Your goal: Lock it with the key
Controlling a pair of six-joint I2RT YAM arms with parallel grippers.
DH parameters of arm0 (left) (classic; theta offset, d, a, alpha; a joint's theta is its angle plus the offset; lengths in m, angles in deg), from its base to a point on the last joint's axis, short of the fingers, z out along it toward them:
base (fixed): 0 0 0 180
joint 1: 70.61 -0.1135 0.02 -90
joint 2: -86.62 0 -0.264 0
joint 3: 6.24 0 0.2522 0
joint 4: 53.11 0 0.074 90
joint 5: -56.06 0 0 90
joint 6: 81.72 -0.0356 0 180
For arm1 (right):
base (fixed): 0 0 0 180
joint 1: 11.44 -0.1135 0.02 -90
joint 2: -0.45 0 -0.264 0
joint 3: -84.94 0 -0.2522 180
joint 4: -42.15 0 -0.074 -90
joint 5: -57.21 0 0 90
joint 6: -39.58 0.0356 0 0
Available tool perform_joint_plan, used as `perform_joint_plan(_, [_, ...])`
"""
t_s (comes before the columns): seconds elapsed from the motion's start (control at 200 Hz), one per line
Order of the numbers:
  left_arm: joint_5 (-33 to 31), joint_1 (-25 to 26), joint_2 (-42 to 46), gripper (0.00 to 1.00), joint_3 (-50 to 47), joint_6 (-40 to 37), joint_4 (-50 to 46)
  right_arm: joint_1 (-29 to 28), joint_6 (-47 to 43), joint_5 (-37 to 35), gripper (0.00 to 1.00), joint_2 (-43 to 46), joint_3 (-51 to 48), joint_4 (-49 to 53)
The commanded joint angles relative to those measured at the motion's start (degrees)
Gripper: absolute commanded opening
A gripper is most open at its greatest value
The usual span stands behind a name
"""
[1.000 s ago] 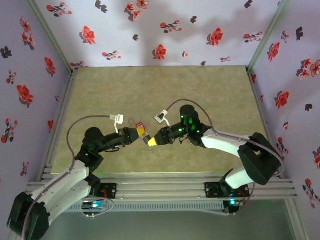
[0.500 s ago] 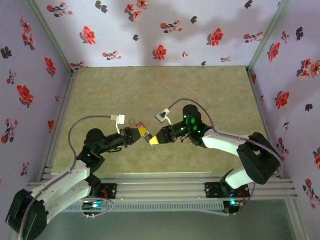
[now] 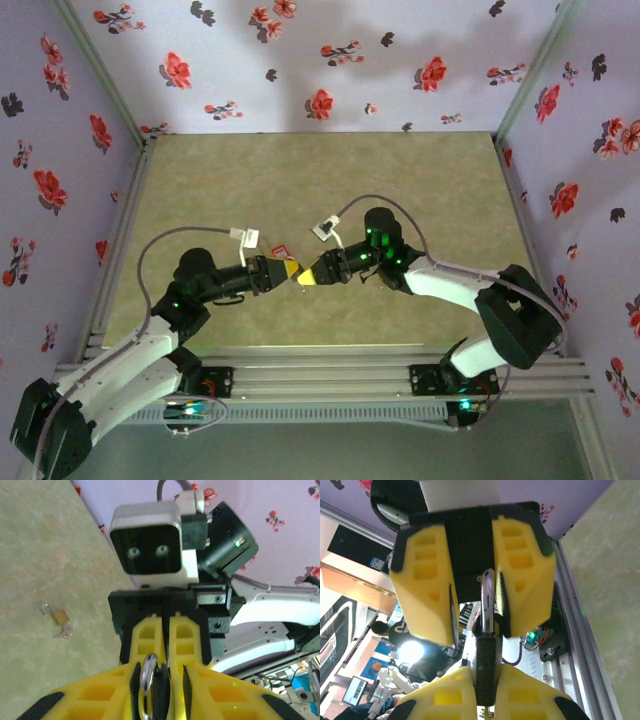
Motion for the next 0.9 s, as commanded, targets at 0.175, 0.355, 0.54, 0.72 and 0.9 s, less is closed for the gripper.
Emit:
perform_joint_plan(0.175, [6.9, 0.0, 2.8, 0.4, 1.1, -1.6, -6.8, 1.0, -2.6, -7.5, 0.0, 1.5, 2.9, 0.0])
perform_joint_plan(0.355, [4.4, -0.8, 3.1, 0.41, 0.3, 0.6, -5.0, 0.7, -2.8, -7.0, 0.0, 1.5, 2.9, 0.1])
perform_joint_plan(0.54, [0.6, -1.3, 3.1, 0.41, 0.0, 2.7, -2.6, 0.2, -3.1, -6.7, 0.0, 1.1, 3.3, 0.7])
perform_joint_plan(0.72, [-4.2, -2.7, 4.6, 0.43, -0.3, 4.1, -2.6, 0.0, -3.4, -6.4, 0.0, 1.2, 3.4, 1.1])
perform_joint_plan(0.9, [-6.2, -4.3, 3.4, 0.43, -1.0, 5.7, 0.8, -0.7, -4.1, -6.1, 0.0, 0.9, 3.7, 2.1])
